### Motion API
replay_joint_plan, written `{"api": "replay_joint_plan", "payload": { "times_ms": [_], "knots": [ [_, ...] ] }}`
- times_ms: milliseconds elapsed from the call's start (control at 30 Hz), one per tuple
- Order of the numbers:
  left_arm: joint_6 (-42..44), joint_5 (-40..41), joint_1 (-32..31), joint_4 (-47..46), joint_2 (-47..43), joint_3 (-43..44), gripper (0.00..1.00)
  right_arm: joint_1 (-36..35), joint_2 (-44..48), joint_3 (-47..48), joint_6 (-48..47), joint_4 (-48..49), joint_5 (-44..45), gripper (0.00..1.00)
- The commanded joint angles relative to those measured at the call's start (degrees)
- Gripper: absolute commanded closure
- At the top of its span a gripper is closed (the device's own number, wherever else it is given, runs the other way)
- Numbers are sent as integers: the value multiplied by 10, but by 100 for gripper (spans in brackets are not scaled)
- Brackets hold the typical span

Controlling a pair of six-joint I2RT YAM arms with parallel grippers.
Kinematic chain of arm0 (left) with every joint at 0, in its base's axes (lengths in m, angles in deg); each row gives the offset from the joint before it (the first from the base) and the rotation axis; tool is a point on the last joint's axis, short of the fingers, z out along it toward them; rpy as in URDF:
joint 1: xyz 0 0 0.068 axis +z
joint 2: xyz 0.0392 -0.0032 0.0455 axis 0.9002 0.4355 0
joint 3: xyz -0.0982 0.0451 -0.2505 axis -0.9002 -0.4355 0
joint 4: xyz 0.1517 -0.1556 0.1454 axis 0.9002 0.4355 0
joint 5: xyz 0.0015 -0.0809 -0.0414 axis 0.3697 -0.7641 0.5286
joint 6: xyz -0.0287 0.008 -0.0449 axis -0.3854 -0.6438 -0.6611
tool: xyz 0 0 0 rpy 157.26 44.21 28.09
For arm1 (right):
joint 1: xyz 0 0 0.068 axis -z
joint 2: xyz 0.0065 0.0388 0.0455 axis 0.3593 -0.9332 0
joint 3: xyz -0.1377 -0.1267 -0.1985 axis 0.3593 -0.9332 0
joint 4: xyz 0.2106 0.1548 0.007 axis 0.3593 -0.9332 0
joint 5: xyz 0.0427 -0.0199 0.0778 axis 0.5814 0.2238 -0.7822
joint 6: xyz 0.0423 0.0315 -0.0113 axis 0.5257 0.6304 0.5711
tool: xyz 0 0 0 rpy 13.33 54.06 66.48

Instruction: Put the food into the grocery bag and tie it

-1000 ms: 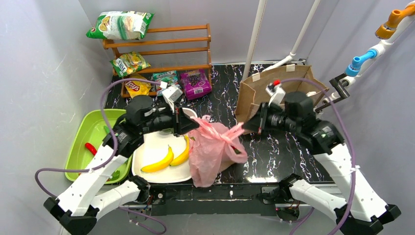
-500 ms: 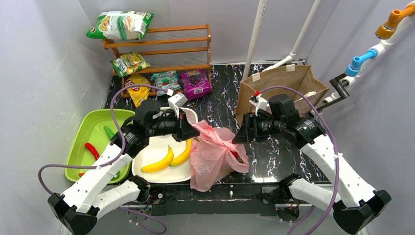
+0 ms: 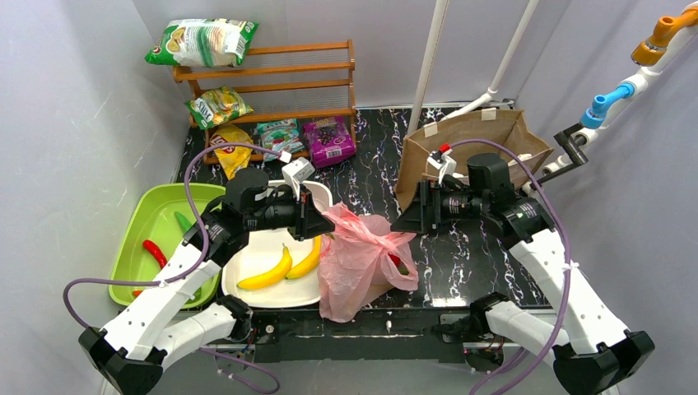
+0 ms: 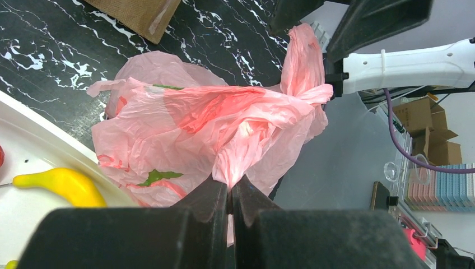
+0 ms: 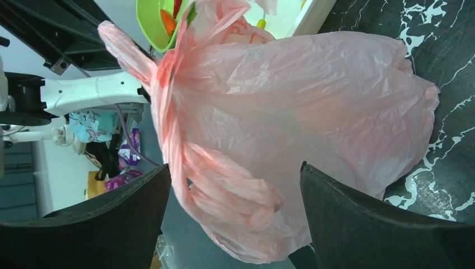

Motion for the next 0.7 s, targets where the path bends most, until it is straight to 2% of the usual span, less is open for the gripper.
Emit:
{"api": "replay_joint_plan", "payload": {
  "times_ms": [0,200,433,667],
  "knots": [
    [0,-12,0,6,0,23,100,45,-13,-29,5,54,-93,9],
    [0,-13,1,7,2,22,100,72,-35,-51,3,84,-230,15],
    [2,-12,0,7,2,16,100,72,-51,-60,16,107,-296,22],
    [4,-10,0,7,2,16,100,72,-70,-71,11,99,-320,32]
  ]
}}
